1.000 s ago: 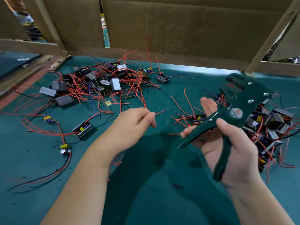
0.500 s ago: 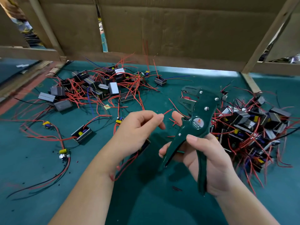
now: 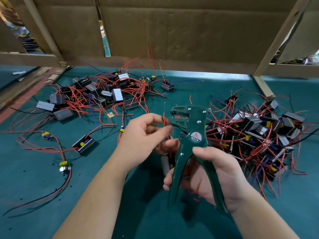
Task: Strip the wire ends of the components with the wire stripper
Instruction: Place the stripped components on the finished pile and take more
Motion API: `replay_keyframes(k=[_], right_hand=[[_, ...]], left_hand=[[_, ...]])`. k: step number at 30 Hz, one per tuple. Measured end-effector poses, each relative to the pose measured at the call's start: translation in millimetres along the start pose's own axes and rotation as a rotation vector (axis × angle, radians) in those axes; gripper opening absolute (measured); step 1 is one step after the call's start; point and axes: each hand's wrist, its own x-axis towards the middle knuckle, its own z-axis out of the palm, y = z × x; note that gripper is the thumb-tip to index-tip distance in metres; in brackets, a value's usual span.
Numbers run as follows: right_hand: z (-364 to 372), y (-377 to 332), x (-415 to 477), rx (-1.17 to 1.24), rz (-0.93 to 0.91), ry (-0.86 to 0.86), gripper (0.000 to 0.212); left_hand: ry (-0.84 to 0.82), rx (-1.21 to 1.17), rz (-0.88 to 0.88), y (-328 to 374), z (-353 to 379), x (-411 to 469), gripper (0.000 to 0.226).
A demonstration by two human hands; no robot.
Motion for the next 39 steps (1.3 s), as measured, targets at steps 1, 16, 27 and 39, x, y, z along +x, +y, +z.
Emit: replay_keyframes(k=[1,16,27,39], right_hand=[[-1,-1,-1,0.014,0.018,-0.041,0.073],[-2,0,1,-0.011,0.213,-0.009,0.088],[-5,-33,-9,-0.134,-0.579,0.285,0.039],[-33,-52,-14,-0.324,-0.784,0.498,0.015]], left_hand=[[0.004,-0.053,-0.005,1,0,0,0.008],[0.35,-0.127,0.0,2,-19,10,0.022],[0.834,0.231,0.004,-18,-80,23,0.037],[0.731,0.955,-0.222,-26,-87,24,0.052]])
